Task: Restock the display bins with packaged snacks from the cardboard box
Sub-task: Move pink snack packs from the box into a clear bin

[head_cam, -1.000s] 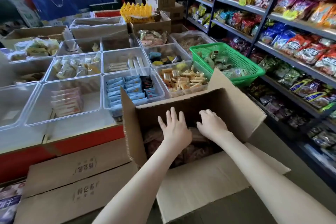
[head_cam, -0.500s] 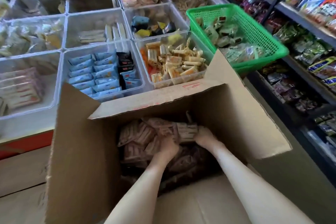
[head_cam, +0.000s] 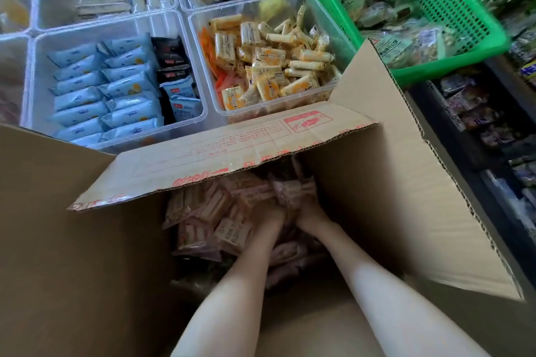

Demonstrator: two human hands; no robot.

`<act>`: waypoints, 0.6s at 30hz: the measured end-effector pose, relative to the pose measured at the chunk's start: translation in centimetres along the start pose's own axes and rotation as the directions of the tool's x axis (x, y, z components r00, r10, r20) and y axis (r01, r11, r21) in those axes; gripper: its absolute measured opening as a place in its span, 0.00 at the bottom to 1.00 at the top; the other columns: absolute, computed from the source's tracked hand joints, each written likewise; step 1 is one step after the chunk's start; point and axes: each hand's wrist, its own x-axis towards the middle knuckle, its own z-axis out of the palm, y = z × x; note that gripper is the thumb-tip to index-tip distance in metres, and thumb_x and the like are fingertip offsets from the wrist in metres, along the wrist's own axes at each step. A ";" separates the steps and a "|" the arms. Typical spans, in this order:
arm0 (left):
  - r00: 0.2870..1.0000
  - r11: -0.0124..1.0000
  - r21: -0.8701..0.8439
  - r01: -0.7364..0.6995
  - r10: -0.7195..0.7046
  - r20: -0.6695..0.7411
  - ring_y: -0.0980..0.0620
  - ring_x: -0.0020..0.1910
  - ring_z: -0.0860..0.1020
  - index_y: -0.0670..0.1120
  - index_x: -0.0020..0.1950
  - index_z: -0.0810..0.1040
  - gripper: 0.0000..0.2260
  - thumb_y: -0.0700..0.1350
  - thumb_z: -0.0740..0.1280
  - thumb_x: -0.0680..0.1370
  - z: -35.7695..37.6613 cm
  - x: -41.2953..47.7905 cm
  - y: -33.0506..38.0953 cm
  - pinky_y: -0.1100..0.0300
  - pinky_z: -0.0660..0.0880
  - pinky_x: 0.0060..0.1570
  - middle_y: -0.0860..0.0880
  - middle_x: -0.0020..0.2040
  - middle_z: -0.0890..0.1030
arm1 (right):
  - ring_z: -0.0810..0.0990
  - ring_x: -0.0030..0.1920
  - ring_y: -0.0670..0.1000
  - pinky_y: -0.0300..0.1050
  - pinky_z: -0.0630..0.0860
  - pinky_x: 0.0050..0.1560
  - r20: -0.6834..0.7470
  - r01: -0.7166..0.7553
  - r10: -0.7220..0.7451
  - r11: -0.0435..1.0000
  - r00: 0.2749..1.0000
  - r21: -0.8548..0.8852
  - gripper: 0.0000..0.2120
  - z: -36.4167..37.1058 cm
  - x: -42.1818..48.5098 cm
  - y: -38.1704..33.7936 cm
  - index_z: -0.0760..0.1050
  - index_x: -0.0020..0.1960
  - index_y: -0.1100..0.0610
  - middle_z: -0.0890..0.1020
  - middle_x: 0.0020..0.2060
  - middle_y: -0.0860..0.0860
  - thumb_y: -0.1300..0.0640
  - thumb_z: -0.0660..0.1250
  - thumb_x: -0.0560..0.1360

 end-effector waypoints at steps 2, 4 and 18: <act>0.998 0.999 -0.034 -0.020 0.022 0.054 0.45 0.62 0.76 0.41 0.62 0.78 0.16 0.47 0.58 0.81 0.2 0.0 0.3 0.60 0.70 0.61 0.41 0.62 0.78 | 0.63 0.73 0.56 0.48 0.61 0.72 -0.019 0.019 -0.019 0.999 1.000 0.027 0.25 -0.3 0.0 0.1 0.62 0.73 0.52 0.64 0.73 0.56 0.52 0.61 0.78; 0.992 0.997 -0.044 -0.069 0.073 0.103 0.44 0.59 0.78 0.40 0.59 0.80 0.14 0.45 0.62 0.79 0.5 -0.1 0.7 0.64 0.71 0.53 0.40 0.59 0.80 | 0.65 0.71 0.56 0.47 0.62 0.71 -0.023 -0.011 0.011 1.000 1.000 0.005 0.25 -0.8 -0.3 0.1 0.61 0.74 0.57 0.65 0.72 0.58 0.54 0.61 0.79; 0.978 0.835 -0.520 -0.182 0.208 -0.008 0.43 0.36 0.80 0.45 0.35 0.73 0.08 0.47 0.64 0.71 -2.4 -5.7 -0.5 0.45 0.79 0.50 0.42 0.31 0.79 | 0.65 0.71 0.59 0.50 0.64 0.69 0.028 -0.224 0.228 0.918 0.973 0.327 0.29 -6.0 -5.1 -0.6 0.58 0.75 0.62 0.65 0.72 0.60 0.47 0.58 0.80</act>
